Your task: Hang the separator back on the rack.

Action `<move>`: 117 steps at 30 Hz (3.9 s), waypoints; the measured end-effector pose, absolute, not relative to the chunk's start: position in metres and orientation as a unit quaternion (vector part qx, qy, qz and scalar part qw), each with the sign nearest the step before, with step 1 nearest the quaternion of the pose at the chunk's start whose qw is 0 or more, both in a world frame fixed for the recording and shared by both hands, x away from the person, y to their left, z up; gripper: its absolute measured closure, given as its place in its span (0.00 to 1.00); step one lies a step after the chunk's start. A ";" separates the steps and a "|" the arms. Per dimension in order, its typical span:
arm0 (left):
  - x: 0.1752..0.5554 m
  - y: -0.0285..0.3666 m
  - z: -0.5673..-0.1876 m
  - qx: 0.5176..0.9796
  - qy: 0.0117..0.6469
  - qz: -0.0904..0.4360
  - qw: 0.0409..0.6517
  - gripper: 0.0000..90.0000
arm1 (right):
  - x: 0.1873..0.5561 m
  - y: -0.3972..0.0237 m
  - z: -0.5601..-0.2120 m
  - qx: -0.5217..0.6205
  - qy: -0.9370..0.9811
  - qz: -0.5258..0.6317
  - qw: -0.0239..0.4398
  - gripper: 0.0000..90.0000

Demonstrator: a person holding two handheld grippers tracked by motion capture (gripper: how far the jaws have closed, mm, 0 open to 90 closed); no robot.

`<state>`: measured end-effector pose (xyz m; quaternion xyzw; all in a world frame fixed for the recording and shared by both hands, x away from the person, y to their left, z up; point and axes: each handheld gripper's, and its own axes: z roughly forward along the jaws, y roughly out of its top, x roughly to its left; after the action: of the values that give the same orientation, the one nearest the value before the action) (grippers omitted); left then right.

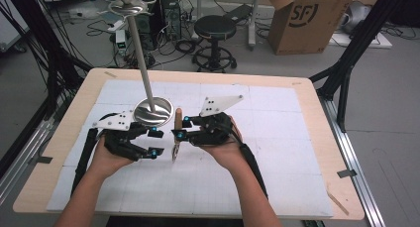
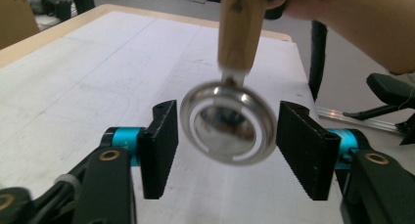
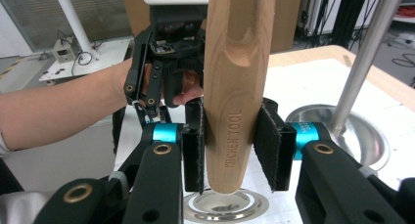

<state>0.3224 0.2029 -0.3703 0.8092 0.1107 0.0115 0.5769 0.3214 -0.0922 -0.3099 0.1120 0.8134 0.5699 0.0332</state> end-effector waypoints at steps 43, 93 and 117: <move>0.324 0.261 -0.361 0.790 0.171 0.047 0.587 0.08 | 0.393 -0.083 -0.208 0.123 0.834 0.534 0.059 0.74; 0.323 0.263 -0.364 0.789 0.166 0.046 0.589 0.08 | 0.471 -0.033 -0.150 0.137 0.858 0.488 0.082 0.74; 0.323 0.262 -0.365 0.790 0.167 0.046 0.588 0.08 | 0.479 -0.023 -0.154 0.150 0.858 0.484 0.078 0.74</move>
<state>0.3225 0.2620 -0.3652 0.7900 0.1670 0.0463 0.5880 0.4794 -0.0229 -0.1543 0.1496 0.8584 0.4844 0.0776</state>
